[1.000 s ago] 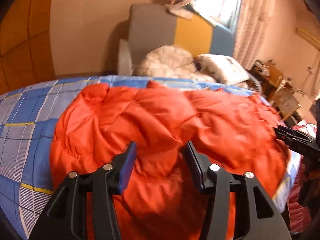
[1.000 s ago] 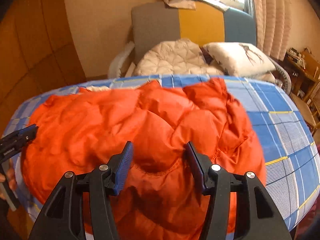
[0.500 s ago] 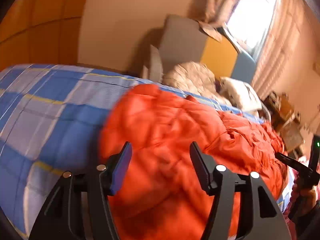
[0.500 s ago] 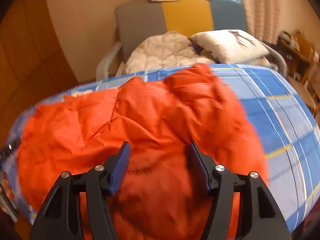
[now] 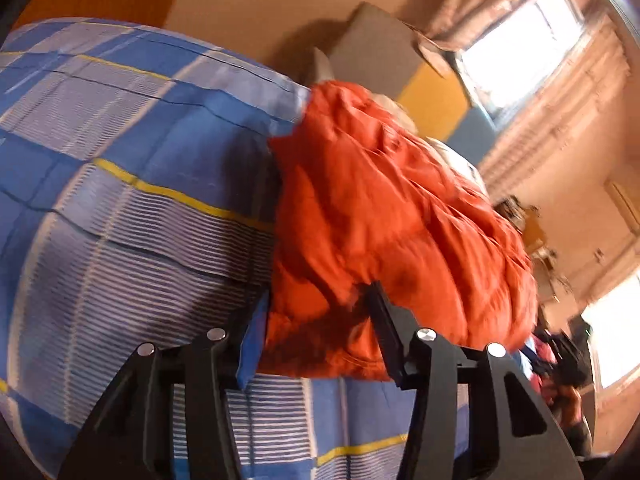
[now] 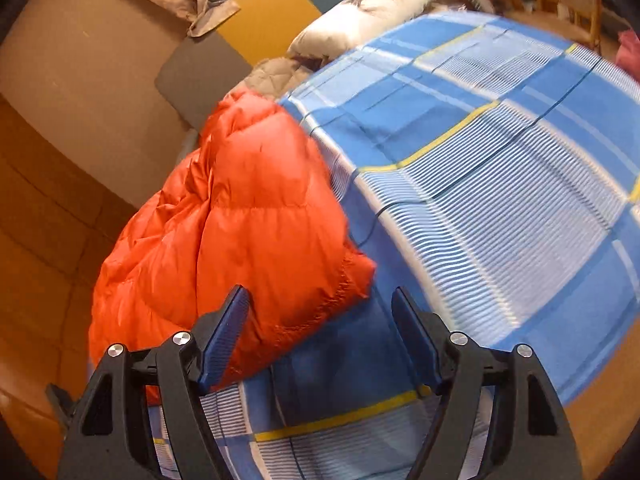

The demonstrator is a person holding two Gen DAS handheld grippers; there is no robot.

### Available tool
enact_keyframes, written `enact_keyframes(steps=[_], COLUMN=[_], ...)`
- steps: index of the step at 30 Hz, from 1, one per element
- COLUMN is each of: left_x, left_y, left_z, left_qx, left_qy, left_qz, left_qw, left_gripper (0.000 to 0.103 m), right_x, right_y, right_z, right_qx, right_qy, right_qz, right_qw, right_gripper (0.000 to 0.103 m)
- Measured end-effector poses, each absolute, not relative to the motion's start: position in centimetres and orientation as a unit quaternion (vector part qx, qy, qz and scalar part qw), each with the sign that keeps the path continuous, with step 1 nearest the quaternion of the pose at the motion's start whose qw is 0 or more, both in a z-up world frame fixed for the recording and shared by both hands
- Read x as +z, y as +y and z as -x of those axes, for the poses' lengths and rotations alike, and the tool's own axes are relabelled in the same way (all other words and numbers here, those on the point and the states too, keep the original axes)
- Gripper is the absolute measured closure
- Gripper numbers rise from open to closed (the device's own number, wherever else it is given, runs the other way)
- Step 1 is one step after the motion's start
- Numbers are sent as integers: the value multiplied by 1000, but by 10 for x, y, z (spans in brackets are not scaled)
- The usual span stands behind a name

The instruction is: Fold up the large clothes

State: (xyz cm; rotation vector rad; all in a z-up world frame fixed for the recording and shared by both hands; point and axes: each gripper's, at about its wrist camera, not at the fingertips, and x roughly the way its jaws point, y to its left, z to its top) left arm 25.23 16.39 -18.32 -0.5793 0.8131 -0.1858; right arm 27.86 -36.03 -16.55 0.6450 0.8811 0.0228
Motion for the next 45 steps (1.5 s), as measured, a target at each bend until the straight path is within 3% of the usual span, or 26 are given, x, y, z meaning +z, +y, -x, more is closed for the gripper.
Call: enact_keyframes(steps=[1, 2, 3, 5, 7, 10, 14, 19, 21, 23, 28, 37, 41, 45], left_x=[-182, -180, -179, -173, -165, -146, -129, -146, -149, -142, -119, -111, -110, -115], left_y=[162, 159, 158, 156, 155, 157, 151, 144, 145, 151, 147, 108, 101, 94], left_z=[-255, -258, -257, -255, -249, -232, -199, -185, -183, -178, -167, -187, -206, -226], left_qx=[-92, -103, -109, -119, -126, -139, -151, -127, -93, -79, -86, -135, -132, -119], left_qy=[391, 391, 388, 382, 371, 351, 348, 388, 391, 372, 329, 336, 345, 365], left_qz=[274, 271, 268, 255, 255, 252, 237, 223, 218, 236, 229, 188, 170, 147], left_qw=[874, 874, 875, 880, 884, 891, 894, 885, 889, 894, 912, 913, 914, 912], left_gripper=[60, 70, 83, 91, 94, 96, 96, 91, 74, 74, 74, 73, 67, 68], right_x=[-165, -162, -158, -149, -135, -114, -95, -128, -136, -138, -114, -76, -82, -98], right_y=[-358, -355, -356, -352, -349, -352, -358, -363, -364, -369, -365, -311, -289, -287], right_z=[-284, -285, -283, -282, -274, -257, -227, -216, -216, -216, -209, -216, -235, -259], right_qx=[15, 18, 17, 19, 26, 37, 47, 25, 21, 10, -35, 36, 55, 32], right_qy=[418, 416, 415, 412, 400, 381, 365, 413, 416, 416, 395, 374, 385, 404], right_qz=[-309, -307, -300, -288, -278, -272, -263, -252, -257, -264, -196, -114, -109, -103], right_qw=[854, 856, 859, 864, 873, 883, 892, 875, 872, 870, 897, 920, 915, 908], right_gripper=[43, 56, 63, 83, 90, 92, 93, 93, 90, 73, 59, 59, 59, 59])
